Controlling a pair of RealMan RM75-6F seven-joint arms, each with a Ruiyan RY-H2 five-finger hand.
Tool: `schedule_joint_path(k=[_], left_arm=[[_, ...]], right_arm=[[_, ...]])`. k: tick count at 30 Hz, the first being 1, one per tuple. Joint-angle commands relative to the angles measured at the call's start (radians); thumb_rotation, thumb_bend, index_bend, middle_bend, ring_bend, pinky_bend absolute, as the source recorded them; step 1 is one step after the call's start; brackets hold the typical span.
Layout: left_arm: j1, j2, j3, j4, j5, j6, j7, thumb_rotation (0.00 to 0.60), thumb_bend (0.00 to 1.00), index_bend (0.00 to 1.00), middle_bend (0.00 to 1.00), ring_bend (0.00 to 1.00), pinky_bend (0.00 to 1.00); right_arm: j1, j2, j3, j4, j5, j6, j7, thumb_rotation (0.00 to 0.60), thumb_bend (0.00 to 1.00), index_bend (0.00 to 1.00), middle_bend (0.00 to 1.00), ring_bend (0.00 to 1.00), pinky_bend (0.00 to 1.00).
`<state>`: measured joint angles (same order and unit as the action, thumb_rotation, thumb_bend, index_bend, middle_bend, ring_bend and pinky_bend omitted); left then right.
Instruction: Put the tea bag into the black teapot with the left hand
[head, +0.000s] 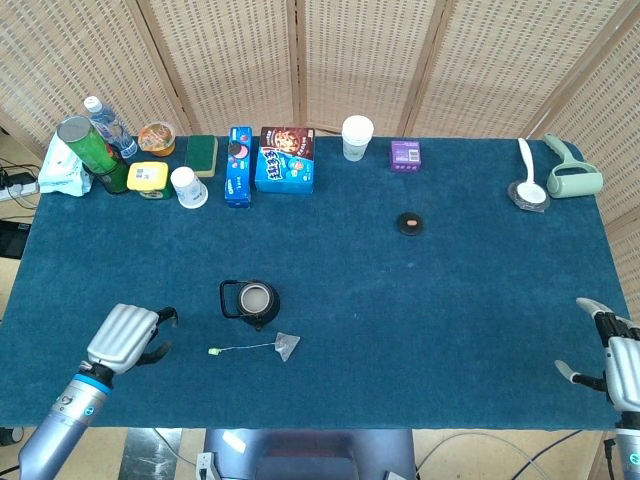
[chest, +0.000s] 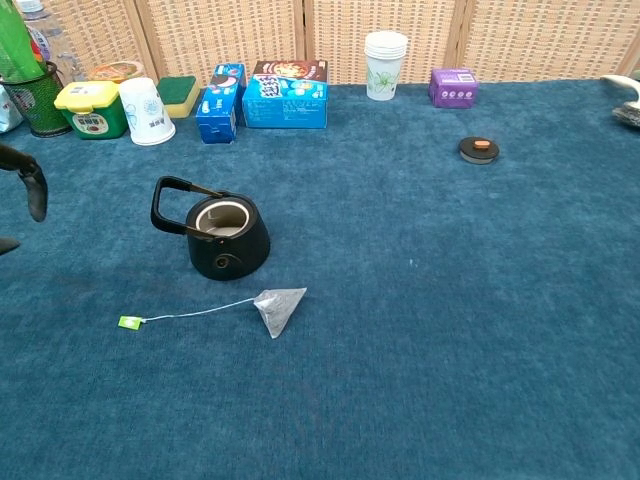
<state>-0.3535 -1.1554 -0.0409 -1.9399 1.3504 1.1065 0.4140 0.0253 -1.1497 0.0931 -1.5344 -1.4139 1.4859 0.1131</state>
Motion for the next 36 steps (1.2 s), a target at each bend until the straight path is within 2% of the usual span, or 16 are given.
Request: schedule_joint_path(k=[1,26,36], left_arm=[[-0.009,-0.02,0.004,0.009,-0.017,-0.009,0.017,0.6,0.38,0.45,1.0,1.0,1.0],[-0.098,-0.236,0.013,0.15,-0.181,-0.122,0.06,0.6,0.41,0.45,1.0,1.0,1.0],[-0.122,-0.279,0.016,0.183,-0.223,-0.13,0.08,0.6,0.46,0.45,1.0,1.0,1.0]], right_arm=[[-0.001,-0.003,0.0,0.005,0.002,0.0,0.0,0.6,0.09,0.18,0.22,0.31,0.21],[-0.013,-0.002,0.0,0.011,0.014,-0.004,0.006,0.6,0.09,0.18,0.22,0.31,0.21],[-0.02,-0.002,-0.001,0.016,0.022,-0.006,0.012,0.6,0.09,0.18,0.22,0.31,0.21]])
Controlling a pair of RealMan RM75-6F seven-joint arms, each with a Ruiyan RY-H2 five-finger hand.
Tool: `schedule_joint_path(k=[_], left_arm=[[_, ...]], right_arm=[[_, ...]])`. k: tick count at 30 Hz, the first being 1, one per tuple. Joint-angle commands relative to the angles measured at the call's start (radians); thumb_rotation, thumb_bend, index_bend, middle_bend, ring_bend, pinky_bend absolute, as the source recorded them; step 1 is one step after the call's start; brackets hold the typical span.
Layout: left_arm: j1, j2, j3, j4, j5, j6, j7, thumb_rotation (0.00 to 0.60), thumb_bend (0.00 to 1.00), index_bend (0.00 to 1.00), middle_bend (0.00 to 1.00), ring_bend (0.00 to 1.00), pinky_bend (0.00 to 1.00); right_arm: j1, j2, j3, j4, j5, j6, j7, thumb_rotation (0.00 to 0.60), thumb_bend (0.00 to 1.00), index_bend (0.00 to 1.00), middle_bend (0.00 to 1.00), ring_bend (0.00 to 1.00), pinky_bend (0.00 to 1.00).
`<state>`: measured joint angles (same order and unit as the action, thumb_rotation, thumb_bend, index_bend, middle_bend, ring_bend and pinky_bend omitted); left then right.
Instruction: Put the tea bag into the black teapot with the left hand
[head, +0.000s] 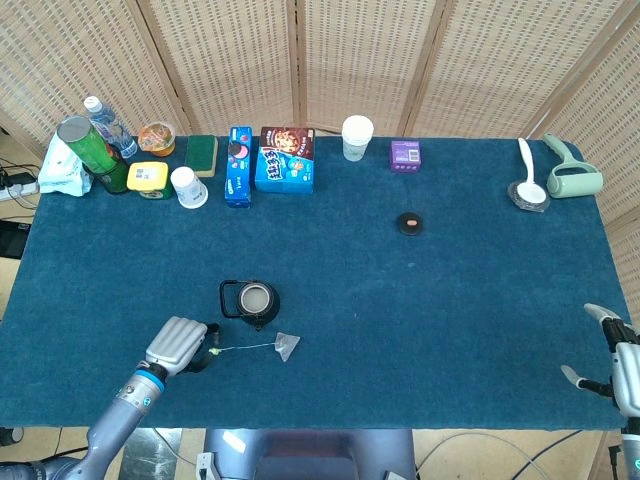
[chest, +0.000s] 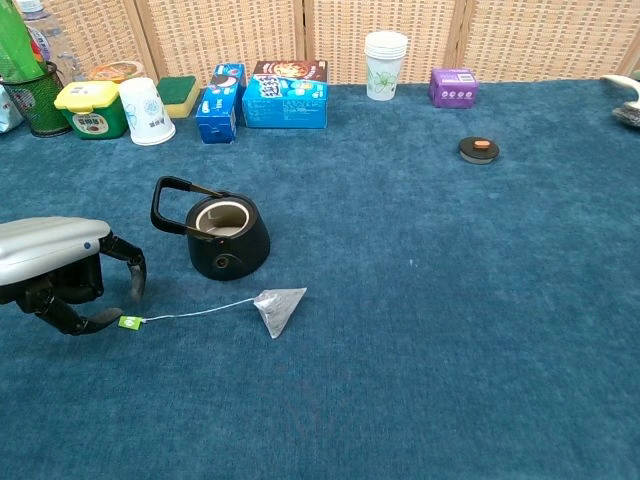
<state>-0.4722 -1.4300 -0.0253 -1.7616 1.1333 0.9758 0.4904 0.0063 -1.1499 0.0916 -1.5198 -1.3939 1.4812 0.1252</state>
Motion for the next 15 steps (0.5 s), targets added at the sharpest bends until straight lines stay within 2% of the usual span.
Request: schedule_joint_path(k=[1,15], left_arm=[[-0.006,-0.006,0.001,0.008,-0.011,0.0,0.006,0.6,0.45,0.45,1.0,1.0,1.0],[-0.038,-0.022,0.018,0.016,-0.069,0.003,0.043,0.6,0.44,0.45,1.0,1.0,1.0]], right_arm=[[-0.001,-0.002,0.0,0.003,0.003,0.0,0.0,0.6,0.09,0.18,0.22,0.31,0.21],[-0.004,-0.002,0.003,0.007,0.007,-0.007,0.005,0.6,0.09,0.18,0.22,0.31,0.21]])
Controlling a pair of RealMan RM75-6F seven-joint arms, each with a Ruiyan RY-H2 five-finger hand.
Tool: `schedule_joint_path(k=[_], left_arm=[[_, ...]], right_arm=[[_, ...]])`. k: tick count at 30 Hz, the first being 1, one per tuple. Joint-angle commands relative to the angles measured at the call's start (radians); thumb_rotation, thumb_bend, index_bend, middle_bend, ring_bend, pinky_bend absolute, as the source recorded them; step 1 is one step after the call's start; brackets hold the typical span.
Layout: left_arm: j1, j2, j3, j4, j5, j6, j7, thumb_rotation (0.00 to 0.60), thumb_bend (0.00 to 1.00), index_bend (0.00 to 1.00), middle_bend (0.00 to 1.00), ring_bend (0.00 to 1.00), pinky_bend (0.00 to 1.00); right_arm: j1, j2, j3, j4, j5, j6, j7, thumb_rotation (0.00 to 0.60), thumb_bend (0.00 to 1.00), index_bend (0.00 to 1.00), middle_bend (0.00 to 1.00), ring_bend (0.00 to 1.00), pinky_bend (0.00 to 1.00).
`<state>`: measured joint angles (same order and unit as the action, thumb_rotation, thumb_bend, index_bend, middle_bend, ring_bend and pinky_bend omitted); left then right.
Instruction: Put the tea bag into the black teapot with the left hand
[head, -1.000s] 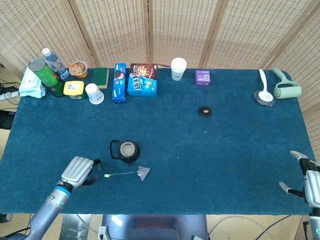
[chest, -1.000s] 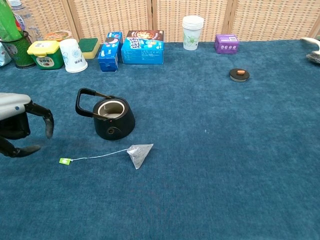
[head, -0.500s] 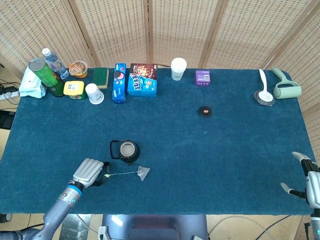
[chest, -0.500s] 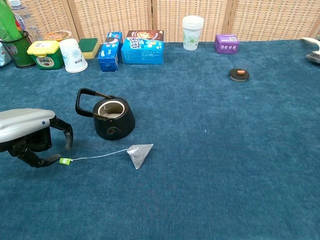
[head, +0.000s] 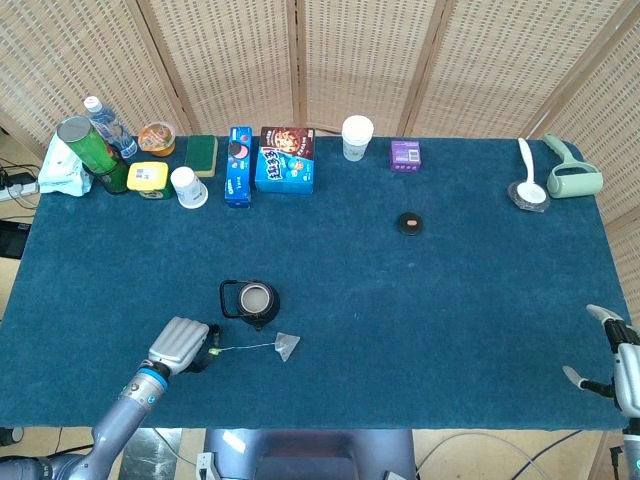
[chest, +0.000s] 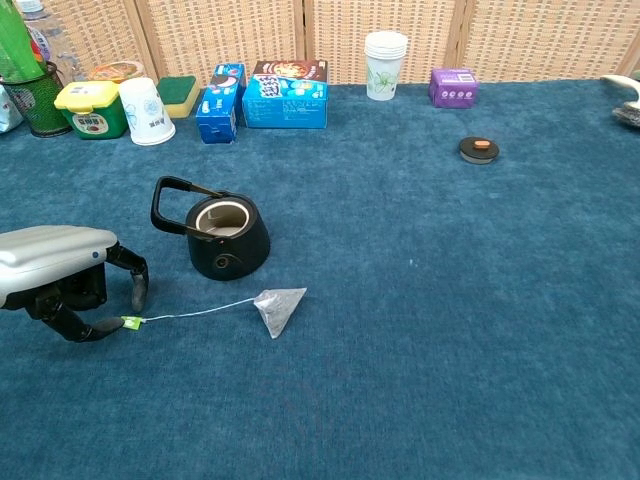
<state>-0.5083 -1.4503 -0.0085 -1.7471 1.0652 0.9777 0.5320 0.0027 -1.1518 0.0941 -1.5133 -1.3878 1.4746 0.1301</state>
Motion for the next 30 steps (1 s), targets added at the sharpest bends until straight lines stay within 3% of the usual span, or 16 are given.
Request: schedule_joint_path(k=[1,30], left_arm=[[-0.002,-0.004,0.002,0.003,-0.003,0.002,0.002,0.6,0.44,0.45,1.0,1.0,1.0],[0.022,-0.06,0.04,0.015,0.008,0.1,0.021,0.6,0.44,0.45,1.0,1.0,1.0]], right_arm=[[0.0,0.0,0.0,0.0,0.001,-0.001,0.0,0.6,0.09,0.18,0.22,0.31,0.21],[-0.008,-0.001,0.009,0.026,0.022,-0.013,0.033,0.6,0.09,0.18,0.22,0.31,0.22]])
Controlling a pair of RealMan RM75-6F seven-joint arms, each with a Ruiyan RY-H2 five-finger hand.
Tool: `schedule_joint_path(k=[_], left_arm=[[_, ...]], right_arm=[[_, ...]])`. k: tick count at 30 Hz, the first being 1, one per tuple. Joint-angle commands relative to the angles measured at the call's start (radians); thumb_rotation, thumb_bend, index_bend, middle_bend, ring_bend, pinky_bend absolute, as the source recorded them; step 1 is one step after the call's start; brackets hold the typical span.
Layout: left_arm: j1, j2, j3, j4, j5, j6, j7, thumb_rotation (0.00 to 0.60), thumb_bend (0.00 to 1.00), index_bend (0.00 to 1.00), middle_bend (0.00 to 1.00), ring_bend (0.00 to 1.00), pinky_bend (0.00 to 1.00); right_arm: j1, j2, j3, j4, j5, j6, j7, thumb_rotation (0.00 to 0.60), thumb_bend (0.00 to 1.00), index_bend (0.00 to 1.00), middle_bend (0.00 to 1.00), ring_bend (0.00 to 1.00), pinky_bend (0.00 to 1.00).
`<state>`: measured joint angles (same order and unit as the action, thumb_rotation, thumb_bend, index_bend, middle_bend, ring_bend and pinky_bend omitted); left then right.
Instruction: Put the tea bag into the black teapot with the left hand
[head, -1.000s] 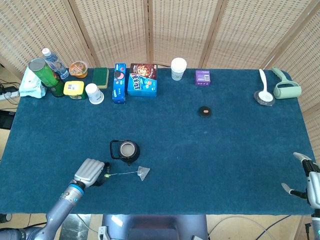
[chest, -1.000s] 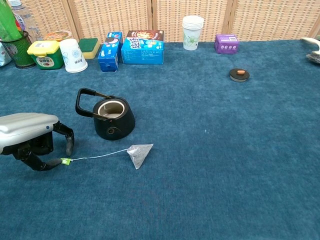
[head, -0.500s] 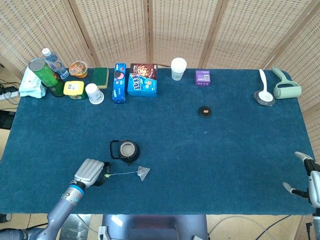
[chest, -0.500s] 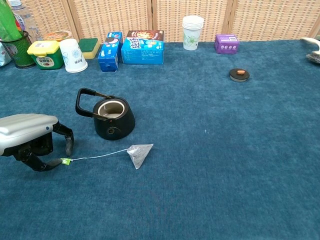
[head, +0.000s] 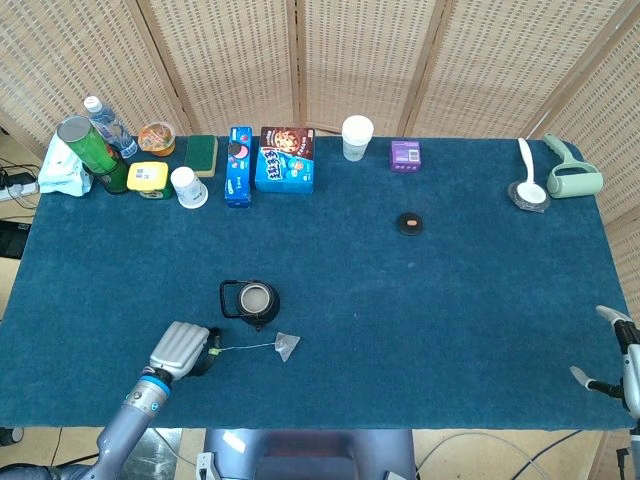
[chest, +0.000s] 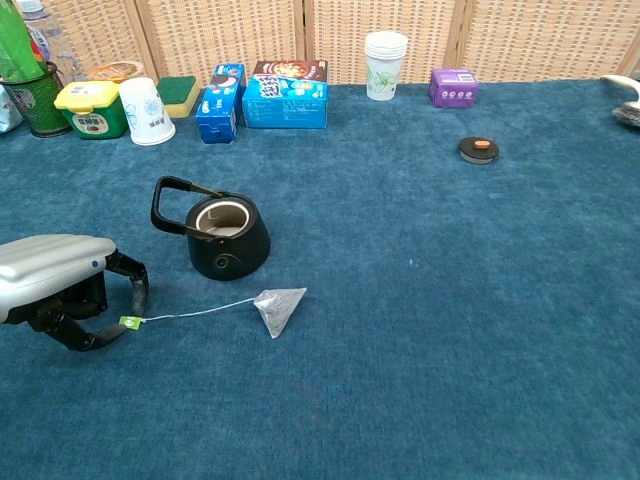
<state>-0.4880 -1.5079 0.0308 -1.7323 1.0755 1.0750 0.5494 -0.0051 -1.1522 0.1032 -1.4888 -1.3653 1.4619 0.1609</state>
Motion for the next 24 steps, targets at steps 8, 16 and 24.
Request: schedule_joint_path(k=[8,16,24], left_arm=[[-0.001,-0.019,-0.002,0.011,-0.027,0.01,0.027,0.6,0.44,0.45,1.0,1.0,1.0],[-0.004,-0.027,-0.006,0.014,-0.036,0.012,0.033,0.6,0.47,0.47,1.0,1.0,1.0],[-0.005,-0.029,-0.006,0.02,-0.043,0.012,0.034,0.6,0.48,0.48,1.0,1.0,1.0]], right_arm=[[-0.017,-0.005,-0.009,0.021,-0.006,0.01,0.029,0.6,0.09,0.18,0.22,0.31,0.22],[-0.017,-0.006,-0.004,0.029,0.0,0.004,0.037,0.6,0.09,0.18,0.22,0.31,0.23],[-0.019,-0.006,-0.002,0.028,0.006,0.0,0.035,0.6,0.09,0.18,0.22,0.31,0.23]])
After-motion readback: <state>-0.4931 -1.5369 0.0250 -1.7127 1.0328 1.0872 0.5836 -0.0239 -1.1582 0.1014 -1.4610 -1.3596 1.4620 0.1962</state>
